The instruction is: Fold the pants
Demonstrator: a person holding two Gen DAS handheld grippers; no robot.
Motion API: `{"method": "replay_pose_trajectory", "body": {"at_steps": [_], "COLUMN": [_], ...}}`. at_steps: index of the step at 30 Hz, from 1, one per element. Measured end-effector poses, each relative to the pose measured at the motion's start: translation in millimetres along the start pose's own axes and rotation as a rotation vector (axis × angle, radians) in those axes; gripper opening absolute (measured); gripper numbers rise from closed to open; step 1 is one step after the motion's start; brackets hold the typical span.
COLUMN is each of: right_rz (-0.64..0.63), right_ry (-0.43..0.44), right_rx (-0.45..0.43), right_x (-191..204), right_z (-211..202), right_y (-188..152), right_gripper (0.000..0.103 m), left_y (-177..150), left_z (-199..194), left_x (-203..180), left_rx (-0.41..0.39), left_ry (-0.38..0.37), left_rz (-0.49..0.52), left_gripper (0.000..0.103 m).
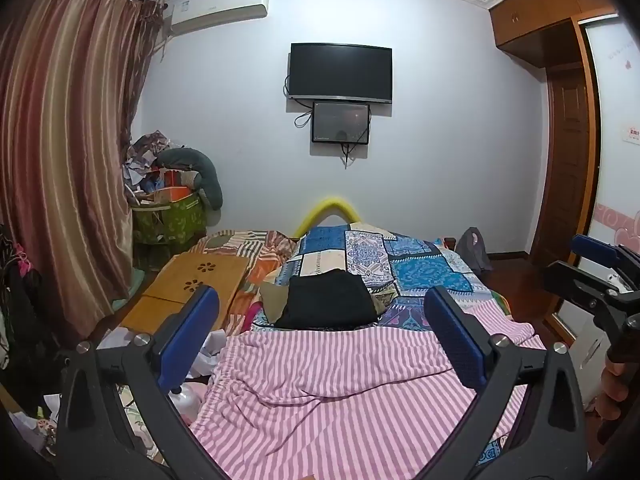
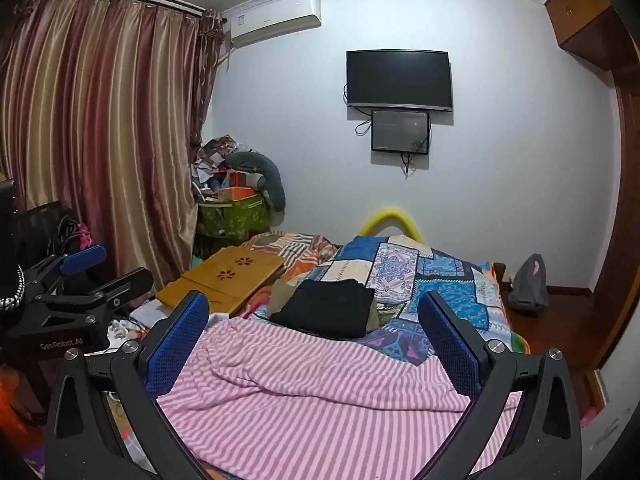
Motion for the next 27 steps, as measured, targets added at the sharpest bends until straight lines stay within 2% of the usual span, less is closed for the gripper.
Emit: {"method": "replay_pose_trajectory", "body": {"at_steps": [17,27], "right_rz": [0.0,0.003], "right_ry": [0.0,0.001], "right_rx": [0.0,0.003], "right_x": [0.3,-0.2], "right_z": [0.3,1.9], "right_y": [0.9,0.5], "right_gripper": [0.103,0.103], "left_y": [-2.2,-0.3], "left_z": [2.9,-3.4], "left_x": [7.4,-1.8], "left_rx": [-0.014,-0.016], "left_ry": [-0.001,-0.006], "left_rz": [-0.016,-0.001], "left_gripper": [0.103,0.103]}}
Point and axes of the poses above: each gripper's, at about its wrist camera, not at the fingertips, and z roughly the way its jaws point, x to its left, y to its top, the point moved 5 cm from there along z, roughly the way its jaws point, and after that the axes turned 2 degrees about z, right-handed, at the moved point
